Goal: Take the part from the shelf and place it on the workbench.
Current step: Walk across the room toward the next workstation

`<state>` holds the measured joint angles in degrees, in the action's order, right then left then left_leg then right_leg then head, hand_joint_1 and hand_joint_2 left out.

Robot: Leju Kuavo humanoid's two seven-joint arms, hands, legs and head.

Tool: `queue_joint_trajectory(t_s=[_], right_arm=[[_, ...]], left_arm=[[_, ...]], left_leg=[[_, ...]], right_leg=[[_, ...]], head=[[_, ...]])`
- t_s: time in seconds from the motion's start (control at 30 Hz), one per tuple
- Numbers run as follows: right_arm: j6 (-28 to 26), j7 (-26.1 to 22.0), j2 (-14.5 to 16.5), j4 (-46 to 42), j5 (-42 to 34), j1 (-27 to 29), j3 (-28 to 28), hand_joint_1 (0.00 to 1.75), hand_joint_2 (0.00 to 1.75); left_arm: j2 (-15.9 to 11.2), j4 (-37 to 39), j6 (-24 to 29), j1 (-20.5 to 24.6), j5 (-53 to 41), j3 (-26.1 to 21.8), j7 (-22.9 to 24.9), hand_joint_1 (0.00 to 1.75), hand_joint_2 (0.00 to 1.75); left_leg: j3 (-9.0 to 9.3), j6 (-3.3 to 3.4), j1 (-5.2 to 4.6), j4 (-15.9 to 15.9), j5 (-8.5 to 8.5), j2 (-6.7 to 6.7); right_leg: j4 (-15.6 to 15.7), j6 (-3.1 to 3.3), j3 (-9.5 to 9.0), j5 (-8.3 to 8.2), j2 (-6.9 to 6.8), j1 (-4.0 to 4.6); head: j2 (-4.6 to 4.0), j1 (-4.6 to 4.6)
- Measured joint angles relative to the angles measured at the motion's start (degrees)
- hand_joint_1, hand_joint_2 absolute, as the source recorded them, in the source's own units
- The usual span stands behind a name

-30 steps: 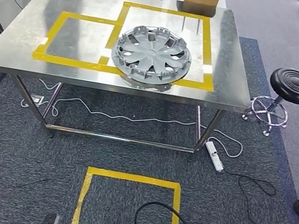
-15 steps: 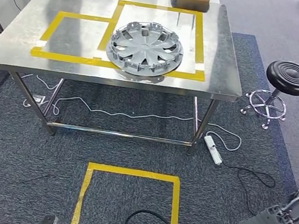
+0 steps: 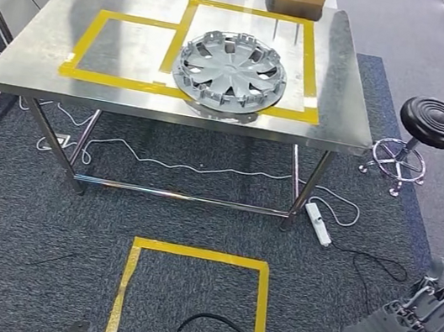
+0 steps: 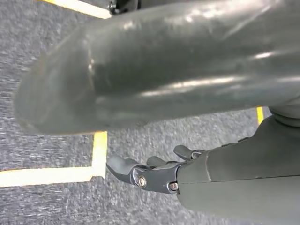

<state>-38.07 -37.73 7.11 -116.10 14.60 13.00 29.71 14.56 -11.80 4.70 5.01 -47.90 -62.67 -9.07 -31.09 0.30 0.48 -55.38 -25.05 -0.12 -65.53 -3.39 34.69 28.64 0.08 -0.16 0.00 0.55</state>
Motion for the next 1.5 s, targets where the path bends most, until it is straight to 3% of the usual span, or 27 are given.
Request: queue_joint_trajectory(t_s=[0.07,0.2,0.27,0.37,0.4,0.43,0.5,0.57,0.63,0.7,0.77,0.83,0.87,0.9,0.93,1.0,1.07,1.13,1.2,1.27,1.33,1.4,1.43,1.47,1.5], right_arm=[[-0.03,0.37,-0.02,0.02,0.63,-0.07,0.04,0.0,0.0],[-0.19,1.51,-0.03,0.22,3.02,-0.22,0.08,0.0,0.0],[-0.22,1.62,-0.02,0.38,3.94,-0.42,0.09,0.0,0.0],[-0.22,1.65,-0.01,0.66,4.49,-0.59,0.13,0.0,0.0],[-0.22,1.67,-0.01,0.75,4.52,-0.61,0.13,0.0,0.44],[-0.22,1.71,-0.01,0.86,4.55,-0.63,0.13,0.0,0.87],[-0.22,1.85,-0.01,1.06,4.55,-0.72,0.18,0.0,1.75],[-0.22,2.22,-0.01,1.21,4.47,-0.77,0.24,0.0,1.75],[-0.23,2.75,-0.01,1.39,4.2,-0.84,0.24,0.0,1.75],[-0.25,3.33,0.0,1.7,3.76,-0.92,0.15,0.0,1.75],[-0.25,3.92,0.01,2.14,3.29,-0.9,-0.05,0.0,1.75],[-0.26,4.27,0.02,2.68,2.96,-0.82,-0.31,0.0,1.75],[-0.26,4.39,0.02,2.96,2.84,-0.78,-0.42,0.0,1.75],[-0.27,4.58,0.02,3.26,2.66,-0.76,-0.5,0.0,1.75],[-0.27,4.89,0.02,3.6,2.42,-0.74,-0.58,0.0,1.75],[-0.28,5.81,0.04,4.44,1.68,-0.72,-0.77,0.0,1.75],[-0.28,6.47,0.08,5.34,0.93,-0.68,-1.03,0.0,1.75],[-0.27,6.68,0.13,6.22,0.35,-0.56,-1.31,0.0,1.75],[-0.27,6.82,0.26,7.03,-0.04,-0.44,-1.61,0.0,1.75],[-0.27,6.86,0.45,7.67,-0.22,-0.32,-1.97,0.0,1.75],[-0.27,6.99,0.58,8.25,-0.21,-0.01,-2.4,0.0,1.75],[-0.27,7.45,0.74,9.05,-0.09,0.29,-2.98,0.0,1.75],[-0.27,7.78,0.9,9.72,-0.08,0.35,-3.43,0.0,1.75],[-0.27,8.11,1.13,10.5,-0.15,0.36,-3.94,0.0,1.75],[-0.27,8.39,1.38,11.34,-0.3,0.36,-4.48,0.0,1.75]], left_arm=[[-0.01,0.0,2.49,0.01,-2.94,1.14,3.16,0.0,0.0],[-0.13,0.0,5.27,-0.11,-8.23,4.43,8.88,0.0,0.0],[-0.12,0.0,5.25,-0.09,-9.06,5.69,9.6,0.0,0.0],[-0.13,0.0,5.05,-0.19,-10.01,6.98,10.31,0.0,0.0],[-0.16,0.0,5.04,-0.28,-10.32,7.36,10.56,0.0,0.0],[-0.2,0.0,5.05,-0.35,-10.56,7.72,10.77,0.0,0.0],[-0.26,0.0,5.09,-0.37,-10.74,8.31,11.03,0.0,0.0],[-0.19,0.0,5.16,-0.15,-10.74,8.7,11.1,0.0,0.0],[-0.08,0.0,5.24,0.02,-10.73,8.9,11.1,0.0,0.0],[-0.05,0.0,5.32,-0.15,-10.69,8.95,11.1,0.0,0.0],[-0.05,0.0,5.42,-0.31,-10.63,8.95,11.1,0.0,0.0],[-0.04,0.0,5.49,-0.24,-10.6,8.95,11.1,0.0,0.0],[-0.03,0.0,5.51,-0.21,-10.59,8.95,11.09,0.0,0.0],[-0.03,0.0,5.53,-0.23,-10.59,8.95,11.09,0.0,0.0],[-0.04,0.0,5.58,-0.28,-10.58,8.95,11.1,0.0,0.0],[-0.04,0.0,5.71,-0.34,-10.56,8.94,11.09,0.0,0.0],[0.03,-0.01,5.81,-0.26,-10.54,8.94,11.08,0.0,0.0],[0.08,-0.01,5.86,-0.22,-10.52,8.94,11.08,0.0,0.0],[0.07,0.0,5.9,-0.32,-10.51,8.94,11.08,0.0,0.0],[0.06,0.0,5.92,-0.35,-10.52,8.94,11.08,0.0,0.0],[0.06,0.0,5.92,-0.22,-10.55,8.94,11.06,0.0,0.0],[0.06,0.0,5.91,-0.18,-10.56,8.94,10.93,0.0,0.0],[0.06,0.0,5.91,-0.24,-10.56,8.94,10.84,0.0,0.0],[0.05,0.0,5.91,-0.3,-10.56,8.93,10.75,0.0,0.0],[0.03,0.0,5.92,-0.34,-10.56,8.92,10.65,0.0,0.0]], left_leg=[[-0.11,-0.45,-0.22,-0.19,0.0,-0.08],[-0.76,-1.72,-0.28,-0.42,0.2,-0.2],[-2.19,-2.27,-0.21,-3.37,-1.98,-0.27],[-7.44,-2.74,-0.14,-14.46,-7.42,-0.25],[-8.5,-2.79,-0.13,-16.72,-7.87,-0.24],[-8.56,-2.79,-0.13,-16.95,-7.24,-0.2],[-5.55,-2.7,-0.13,-11.36,-3.56,0.88],[-1.85,-2.49,-0.21,-4.05,-0.81,3.37],[-0.86,-1.85,-0.37,-1.25,-0.46,4.18],[-1.22,-0.97,-0.37,-1.24,-0.38,2.87],[-1.32,-0.25,-0.21,-1.19,-0.13,1.59],[-1.49,0.22,-0.15,-1.19,0.05,0.27],[-1.58,0.34,-0.18,-1.2,0.1,-0.41],[-1.63,0.42,-0.22,-1.2,0.15,-1.14],[-1.64,0.43,-0.25,-1.21,0.2,-1.88],[-1.59,0.31,-0.25,-1.22,0.31,-3.53],[-1.74,-0.05,-0.27,-1.3,0.48,-5.03],[-2.22,-0.71,-0.1,-1.31,0.8,-6.14],[-2.63,-1.46,0.16,-1.15,1.13,-7.07],[-3.54,-2.07,-0.07,-2.64,-0.05,-5.35],[-6.38,-2.55,-0.32,-8.48,-3.52,-2.17],[-9.73,-2.89,-0.27,-15.5,-6.39,-0.9],[-10.32,-2.98,-0.25,-16.9,-6.44,-0.66],[-9.79,-3.0,-0.24,-16.11,-5.43,-0.46],[-8.2,-2.97,-0.23,-13.34,-3.72,-0.07]], right_leg=[[6.9,0.3,-3.26,-2.4,0.11,-0.02],[8.35,1.6,-3.41,-2.84,0.18,0.1],[8.53,2.33,-3.27,-3.09,-0.37,-0.1],[8.55,2.81,-2.85,-3.26,-1.47,-0.11],[8.55,2.84,-2.75,-3.28,-1.88,-0.09],[8.54,2.84,-2.73,-3.3,-2.32,-0.08],[8.53,2.68,-2.87,-3.27,-3.23,-0.08],[8.2,2.14,-2.87,-3.07,-4.13,0.3],[7.92,1.55,-2.73,-2.91,-5.19,0.69],[7.82,1.03,-2.77,-2.65,-6.05,0.56],[5.36,0.39,-1.9,-0.67,-4.21,0.24],[-1.68,-0.02,1.16,3.17,-1.38,0.06],[-5.53,-0.06,2.94,4.72,-0.76,0.05],[-8.25,-0.03,4.23,5.45,-0.43,0.06],[-8.73,0.08,4.51,5.0,-0.28,0.07],[-3.11,0.49,1.86,1.35,0.6,0.04],[4.6,0.87,-1.81,-1.5,3.28,-0.21],[7.53,1.06,-3.14,-1.91,4.82,-0.25],[7.81,1.47,-3.2,-2.2,3.79,-0.21],[8.29,2.17,-3.37,-2.54,2.32,-0.4],[8.56,2.62,-3.41,-2.66,0.63,-0.41],[8.56,2.73,-3.28,-2.64,-1.18,-0.33],[8.55,2.74,-3.24,-2.63,-2.03,-0.32],[8.55,2.71,-3.24,-2.61,-2.81,-0.32],[8.55,2.64,-3.29,-2.57,-3.52,-0.32]], head=[[0.0,0.01],[0.0,0.25],[0.0,0.5],[0.0,0.83],[0.0,0.84],[0.0,0.86],[0.0,0.89],[0.0,1.04],[0.0,1.01],[0.0,0.85],[0.0,0.69],[0.0,0.43],[0.0,0.36],[0.0,0.33],[0.0,0.32],[0.0,0.32],[0.0,0.33],[0.0,0.38],[0.0,0.38],[0.0,0.75],[0.0,1.29],[0.0,1.46],[0.0,1.48],[0.0,1.49],[0.0,1.49]])
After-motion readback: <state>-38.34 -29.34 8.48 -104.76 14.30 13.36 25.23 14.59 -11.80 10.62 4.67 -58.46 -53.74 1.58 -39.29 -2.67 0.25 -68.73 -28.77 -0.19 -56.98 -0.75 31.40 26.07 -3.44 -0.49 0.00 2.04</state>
